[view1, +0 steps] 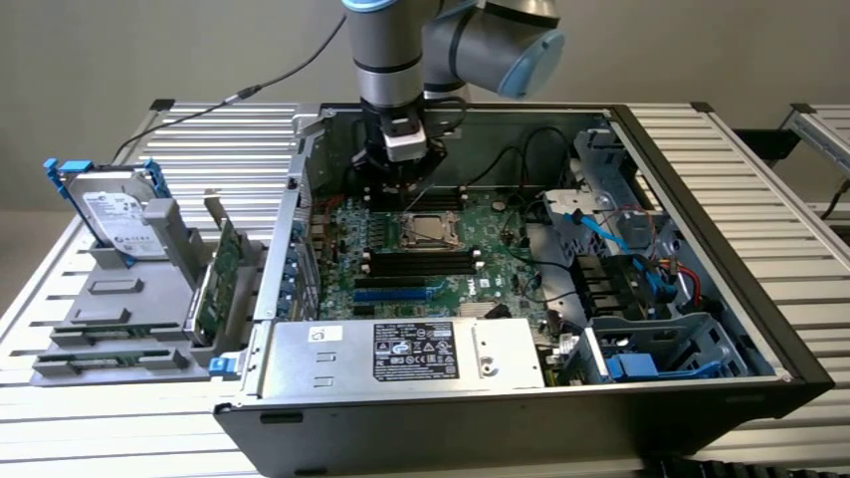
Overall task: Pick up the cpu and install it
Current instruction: 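Install the first cpu locking lever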
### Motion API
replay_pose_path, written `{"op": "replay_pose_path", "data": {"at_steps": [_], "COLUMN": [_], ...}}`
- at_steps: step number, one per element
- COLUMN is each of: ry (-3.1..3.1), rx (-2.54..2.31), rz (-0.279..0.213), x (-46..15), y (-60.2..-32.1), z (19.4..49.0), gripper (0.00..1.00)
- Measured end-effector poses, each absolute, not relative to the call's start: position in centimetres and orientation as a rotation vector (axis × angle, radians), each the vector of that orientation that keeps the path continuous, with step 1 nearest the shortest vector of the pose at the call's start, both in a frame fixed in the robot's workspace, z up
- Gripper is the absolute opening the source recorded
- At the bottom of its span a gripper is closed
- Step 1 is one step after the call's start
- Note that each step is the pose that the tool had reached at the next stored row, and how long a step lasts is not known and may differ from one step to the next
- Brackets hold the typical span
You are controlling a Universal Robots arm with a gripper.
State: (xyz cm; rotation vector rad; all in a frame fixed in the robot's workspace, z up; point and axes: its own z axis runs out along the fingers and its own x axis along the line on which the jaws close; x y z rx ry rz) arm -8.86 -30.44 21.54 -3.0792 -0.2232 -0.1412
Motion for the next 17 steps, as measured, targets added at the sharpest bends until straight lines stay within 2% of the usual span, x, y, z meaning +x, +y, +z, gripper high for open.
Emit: {"op": "replay_pose_path", "data": {"at_steps": [17], "ry": [-0.218], "rx": [-3.072], "rz": [-0.121], "x": [-7.2], "y": [-30.9], "z": [21.5], "gripper": [0.11]}}
